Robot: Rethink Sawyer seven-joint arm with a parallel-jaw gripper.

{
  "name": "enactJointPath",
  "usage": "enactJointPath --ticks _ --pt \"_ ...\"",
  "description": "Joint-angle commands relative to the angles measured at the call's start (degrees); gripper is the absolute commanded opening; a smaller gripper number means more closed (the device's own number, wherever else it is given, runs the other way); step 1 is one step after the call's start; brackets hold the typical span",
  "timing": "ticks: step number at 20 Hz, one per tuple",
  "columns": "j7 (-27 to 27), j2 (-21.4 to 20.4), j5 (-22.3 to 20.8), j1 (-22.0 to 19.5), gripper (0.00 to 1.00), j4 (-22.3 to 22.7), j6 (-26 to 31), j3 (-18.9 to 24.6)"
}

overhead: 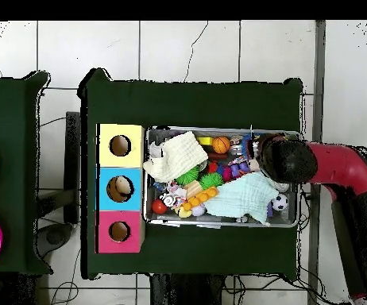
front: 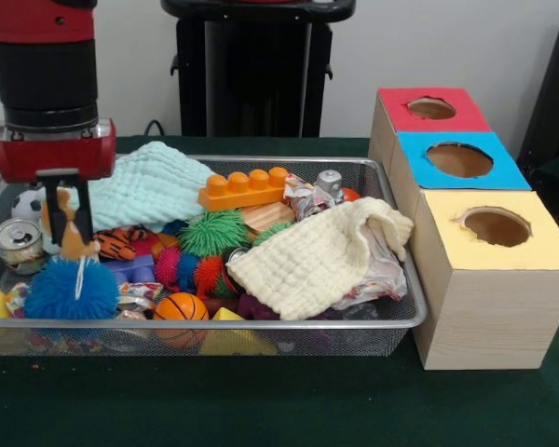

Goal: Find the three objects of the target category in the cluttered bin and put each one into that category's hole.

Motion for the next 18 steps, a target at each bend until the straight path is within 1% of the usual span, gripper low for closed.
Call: enactJointPath --ticks 1,3,9,12,15,18 --pt "-2.5 -3.1 2.9 4.0 0.00 3.8 7.0 1.4" --pt "-1.2 -4.2 3.7 5.0 0.00 4.4 7.0 0.7" --pt "2.5 -7.6 5.2 6.4 0.00 8.9 4.5 -1.9" --pt "4.9 -9.1 5.8 7.2 0.00 11.5 3.2 -3.4" --pt "8.3 -11.4 5.6 8.6 0.00 14.4 0.6 -5.3" --pt "9.9 -13.0 6.9 9.3 0.00 17.3 -0.3 -6.1"
